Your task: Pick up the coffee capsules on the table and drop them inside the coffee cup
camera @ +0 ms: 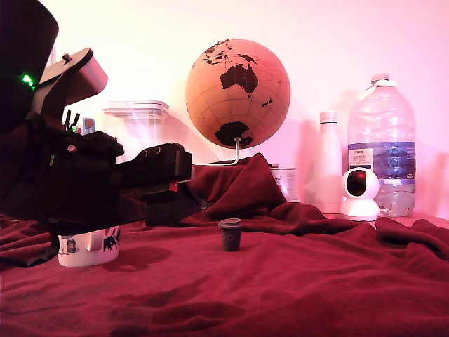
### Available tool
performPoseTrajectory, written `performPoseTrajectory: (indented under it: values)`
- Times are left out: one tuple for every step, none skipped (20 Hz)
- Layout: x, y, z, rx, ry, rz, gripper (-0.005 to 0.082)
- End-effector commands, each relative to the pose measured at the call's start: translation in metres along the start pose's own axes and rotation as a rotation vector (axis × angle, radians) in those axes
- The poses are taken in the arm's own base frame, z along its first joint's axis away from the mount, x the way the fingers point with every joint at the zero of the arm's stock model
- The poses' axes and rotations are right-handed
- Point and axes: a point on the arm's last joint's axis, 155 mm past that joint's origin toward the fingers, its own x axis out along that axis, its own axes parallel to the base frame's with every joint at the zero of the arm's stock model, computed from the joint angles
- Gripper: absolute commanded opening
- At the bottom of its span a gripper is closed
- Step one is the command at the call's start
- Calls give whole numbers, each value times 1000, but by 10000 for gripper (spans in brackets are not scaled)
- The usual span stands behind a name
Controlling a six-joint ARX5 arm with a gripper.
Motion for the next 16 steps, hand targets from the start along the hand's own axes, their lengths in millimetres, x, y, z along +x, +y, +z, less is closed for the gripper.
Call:
performPoseTrajectory:
  values:
    - [3, 1, -2, 10, 5, -4, 604]
    - [4, 1, -1, 8, 4, -3, 604]
    - [5, 2, 0, 7, 5, -3, 604]
    - [7, 2, -1, 6, 9, -5, 604]
    - [8, 4, -1, 6, 13, -4, 604]
    - [10, 4, -2, 5, 16, -7, 604]
    - [12, 2, -1, 5, 15, -13, 604]
    - [14, 1, 0, 4, 13, -13, 604]
    - [16, 0, 1, 7, 12, -15, 604]
    - [19, -3, 0, 11, 15, -26, 604]
    - [22, -3, 1, 10, 15, -27, 604]
    - [26, -3, 2, 8, 14, -27, 604]
    - [29, -3, 1, 8, 20, -27, 604]
    - [33, -1, 0, 10, 27, -20, 604]
    - [37, -1, -3, 11, 36, -18, 604]
    - [41, -1, -4, 13, 38, -18, 604]
